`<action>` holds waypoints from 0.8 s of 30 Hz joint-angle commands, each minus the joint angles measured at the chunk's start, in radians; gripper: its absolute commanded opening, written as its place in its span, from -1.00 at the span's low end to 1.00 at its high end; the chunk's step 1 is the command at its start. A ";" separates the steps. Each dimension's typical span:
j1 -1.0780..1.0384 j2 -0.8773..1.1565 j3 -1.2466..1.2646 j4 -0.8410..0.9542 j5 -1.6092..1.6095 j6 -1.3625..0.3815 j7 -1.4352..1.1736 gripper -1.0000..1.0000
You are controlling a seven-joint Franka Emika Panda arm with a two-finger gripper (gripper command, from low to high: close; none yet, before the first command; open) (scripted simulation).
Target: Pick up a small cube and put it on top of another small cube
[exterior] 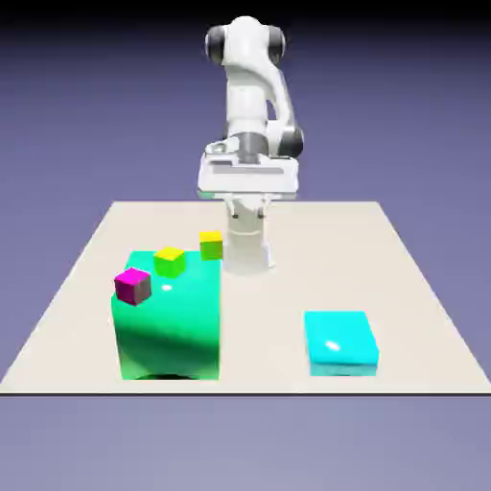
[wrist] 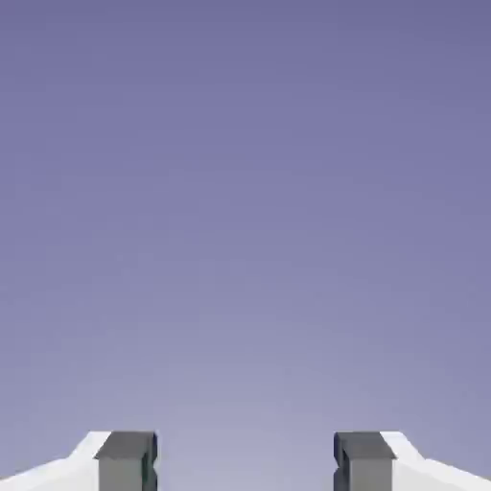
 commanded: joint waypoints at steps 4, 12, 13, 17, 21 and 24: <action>0.040 -0.095 -0.145 0.015 -0.147 -0.117 -0.007 0.00; 0.120 -0.286 -0.435 0.044 -0.441 -0.352 -0.020 0.00; 0.130 -0.310 -0.471 0.048 -0.477 -0.381 -0.021 0.00; 0.170 -0.405 -0.616 0.062 -0.624 -0.499 -0.028 0.00; 0.210 -0.501 -0.761 0.077 -0.771 -0.616 -0.034 0.00; 0.240 -0.572 -0.870 0.088 -0.881 -0.704 -0.039 0.00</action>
